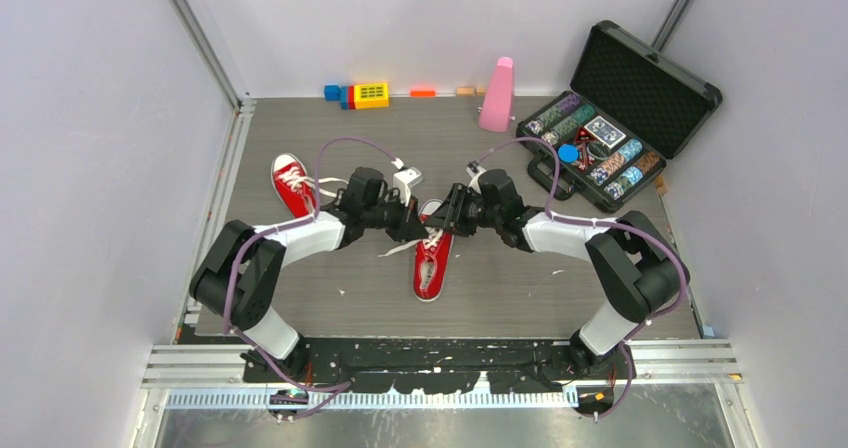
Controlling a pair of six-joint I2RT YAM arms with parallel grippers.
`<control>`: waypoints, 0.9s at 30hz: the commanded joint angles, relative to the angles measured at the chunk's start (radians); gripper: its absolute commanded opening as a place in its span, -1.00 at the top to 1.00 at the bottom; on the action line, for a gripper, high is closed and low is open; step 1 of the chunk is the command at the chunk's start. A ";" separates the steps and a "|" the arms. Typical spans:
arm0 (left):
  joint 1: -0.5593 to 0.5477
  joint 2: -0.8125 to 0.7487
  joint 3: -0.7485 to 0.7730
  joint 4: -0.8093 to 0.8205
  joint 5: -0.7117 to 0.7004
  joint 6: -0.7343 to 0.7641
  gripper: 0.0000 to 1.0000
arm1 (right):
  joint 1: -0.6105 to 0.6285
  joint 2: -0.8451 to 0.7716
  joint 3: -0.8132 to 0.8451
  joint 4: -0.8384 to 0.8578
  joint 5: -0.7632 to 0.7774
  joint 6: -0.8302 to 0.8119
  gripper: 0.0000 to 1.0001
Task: Tie the shoes
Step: Wrap the shoelace around the shoelace.
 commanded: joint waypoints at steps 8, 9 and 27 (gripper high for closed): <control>0.005 0.003 0.043 0.046 0.028 0.009 1.00 | 0.002 0.014 0.032 0.044 -0.019 0.001 0.21; 0.005 0.005 0.045 0.046 0.028 0.009 1.00 | 0.002 0.015 0.032 0.045 -0.021 0.001 0.19; 0.005 0.017 0.060 0.068 0.041 -0.003 1.00 | 0.002 0.026 0.022 0.078 -0.031 0.022 0.30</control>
